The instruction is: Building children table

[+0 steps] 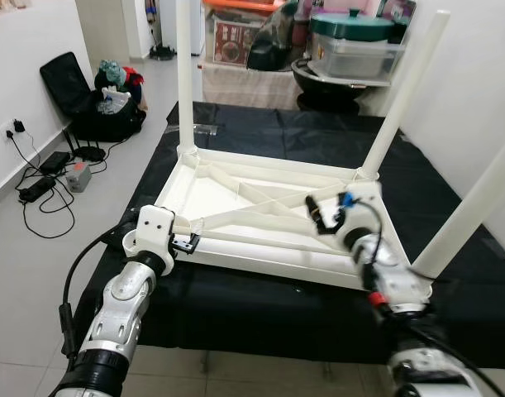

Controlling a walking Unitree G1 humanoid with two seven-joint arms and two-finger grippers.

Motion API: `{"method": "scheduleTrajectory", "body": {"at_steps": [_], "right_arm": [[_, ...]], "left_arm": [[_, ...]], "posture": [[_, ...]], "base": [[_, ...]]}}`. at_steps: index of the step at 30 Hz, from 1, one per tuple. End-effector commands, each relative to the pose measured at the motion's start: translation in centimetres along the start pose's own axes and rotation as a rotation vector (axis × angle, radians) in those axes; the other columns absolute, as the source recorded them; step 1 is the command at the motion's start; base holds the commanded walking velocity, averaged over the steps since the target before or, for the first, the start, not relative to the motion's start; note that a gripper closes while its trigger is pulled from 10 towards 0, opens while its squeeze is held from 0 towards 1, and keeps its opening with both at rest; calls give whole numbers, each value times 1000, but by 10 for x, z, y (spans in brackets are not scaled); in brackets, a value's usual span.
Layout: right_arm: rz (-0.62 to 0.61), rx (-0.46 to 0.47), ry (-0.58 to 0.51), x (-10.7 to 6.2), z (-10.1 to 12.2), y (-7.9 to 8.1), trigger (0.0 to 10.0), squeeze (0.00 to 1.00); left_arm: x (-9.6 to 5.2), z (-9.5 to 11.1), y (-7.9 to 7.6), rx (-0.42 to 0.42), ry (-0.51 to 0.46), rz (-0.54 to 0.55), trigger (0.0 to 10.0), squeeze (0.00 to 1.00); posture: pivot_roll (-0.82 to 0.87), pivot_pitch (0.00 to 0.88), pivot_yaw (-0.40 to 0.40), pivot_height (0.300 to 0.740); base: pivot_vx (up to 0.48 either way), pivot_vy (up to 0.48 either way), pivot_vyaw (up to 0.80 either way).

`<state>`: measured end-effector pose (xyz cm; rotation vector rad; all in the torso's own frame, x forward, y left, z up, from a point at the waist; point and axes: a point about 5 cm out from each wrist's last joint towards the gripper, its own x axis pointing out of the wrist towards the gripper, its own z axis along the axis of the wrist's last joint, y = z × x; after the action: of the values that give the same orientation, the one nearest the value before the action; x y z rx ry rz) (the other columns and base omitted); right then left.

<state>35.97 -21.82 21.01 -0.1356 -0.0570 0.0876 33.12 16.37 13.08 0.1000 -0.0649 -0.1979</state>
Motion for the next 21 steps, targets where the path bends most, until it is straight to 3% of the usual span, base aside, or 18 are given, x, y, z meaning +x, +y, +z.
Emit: {"method": "scheduleTrajectory", "body": {"at_steps": [1, 2, 4, 5, 6, 8, 12, 15, 20, 21], "right_arm": [[17, -13, -20, -5, 17, -12, 10000, 0], [17, -13, -20, -5, 17, -12, 10000, 0], [20, -138, 49, -15, 23, -35, 10000, 0], [20, -138, 49, -15, 23, -35, 10000, 0], [-24, -158, 129, -24, 18, -59, 10000, 0], [-54, -153, 213, -33, 8, -74, 10000, 0], [-51, -127, 312, -44, -2, -81, 10000, 0], [2, -21, 523, -69, -32, -83, 10000, 0], [-14, -4, 556, -73, -35, -83, 10000, 0], [-4, -6, 556, -74, -30, -75, 10000, 0]], "left_arm": [[-1, -3, 0, 11, 7, -6, 10000, 0], [-1, -3, 0, 11, 7, -6, 10000, 0], [-1, -4, 0, 9, 9, -4, 10000, 0], [-1, -4, 0, 9, 9, -4, 10000, 0], [0, -5, -1, 7, 10, -2, 10000, 0], [1, -6, -3, 3, 9, -3, 10000, 0], [1, -6, -5, 1, 5, -5, 10000, 0], [-4, -9, -2, 3, 11, 4, 10000, 0], [-4, -10, 0, 5, 13, 9, 10000, 0], [-3, -10, 0, 4, 12, 11, 10000, 0]], "posture": [[29, 0, -75, 740], [29, 0, -75, 740], [9, 0, -76, 740], [9, 0, -76, 740], [-3, 0, -76, 740], [-8, 0, -78, 740], [-5, 0, -84, 740], [-12, 0, -94, 740], [-20, 0, -93, 740], [-22, 0, -91, 740]], "base": [[0, 0, 0], [0, 0, 0], [0, 0, 0], [0, 0, 0], [0, 0, 0], [0, 0, 0], [0, 0, 0], [0, 0, 0], [0, 0, 0], [0, 0, 0]]}}
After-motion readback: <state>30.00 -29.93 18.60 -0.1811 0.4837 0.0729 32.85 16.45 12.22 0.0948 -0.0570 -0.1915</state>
